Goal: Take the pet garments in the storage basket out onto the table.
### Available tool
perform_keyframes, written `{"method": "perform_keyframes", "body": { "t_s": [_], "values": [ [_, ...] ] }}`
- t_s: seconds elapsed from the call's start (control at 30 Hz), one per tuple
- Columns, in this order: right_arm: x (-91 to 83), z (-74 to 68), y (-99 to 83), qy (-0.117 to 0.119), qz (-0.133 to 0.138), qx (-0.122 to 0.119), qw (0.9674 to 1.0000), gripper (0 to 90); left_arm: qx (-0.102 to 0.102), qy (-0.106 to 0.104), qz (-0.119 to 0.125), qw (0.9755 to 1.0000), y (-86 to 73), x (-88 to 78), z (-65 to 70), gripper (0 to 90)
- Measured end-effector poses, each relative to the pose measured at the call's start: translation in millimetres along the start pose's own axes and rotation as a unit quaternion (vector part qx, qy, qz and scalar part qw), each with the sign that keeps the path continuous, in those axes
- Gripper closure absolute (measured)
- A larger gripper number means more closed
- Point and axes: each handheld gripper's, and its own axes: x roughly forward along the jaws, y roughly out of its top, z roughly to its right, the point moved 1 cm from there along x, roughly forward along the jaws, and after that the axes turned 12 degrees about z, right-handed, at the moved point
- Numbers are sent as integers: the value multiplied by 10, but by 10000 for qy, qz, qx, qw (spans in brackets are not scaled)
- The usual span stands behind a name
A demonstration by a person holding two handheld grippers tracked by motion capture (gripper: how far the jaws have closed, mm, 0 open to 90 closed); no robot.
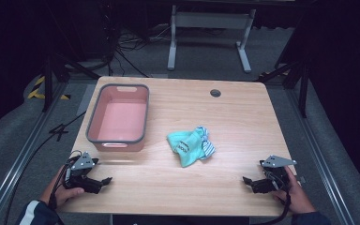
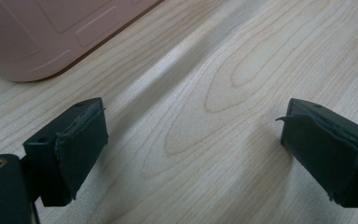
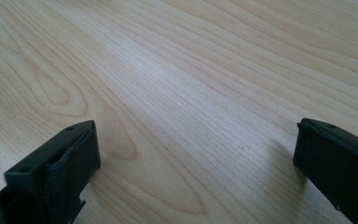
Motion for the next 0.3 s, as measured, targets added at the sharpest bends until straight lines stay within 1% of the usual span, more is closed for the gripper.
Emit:
{"method": "perform_keyframes", "body": {
  "t_s": [0.07, 0.3],
  "values": [
    [0, 0, 0, 0, 1, 3, 10000, 6, 28, 10, -9, 10000, 3, 2, -4, 70],
    [0, 0, 0, 0, 1, -1, 10000, 5, 20, 0, -3, 10000, 3, 4, -2, 69]
  ]
}}
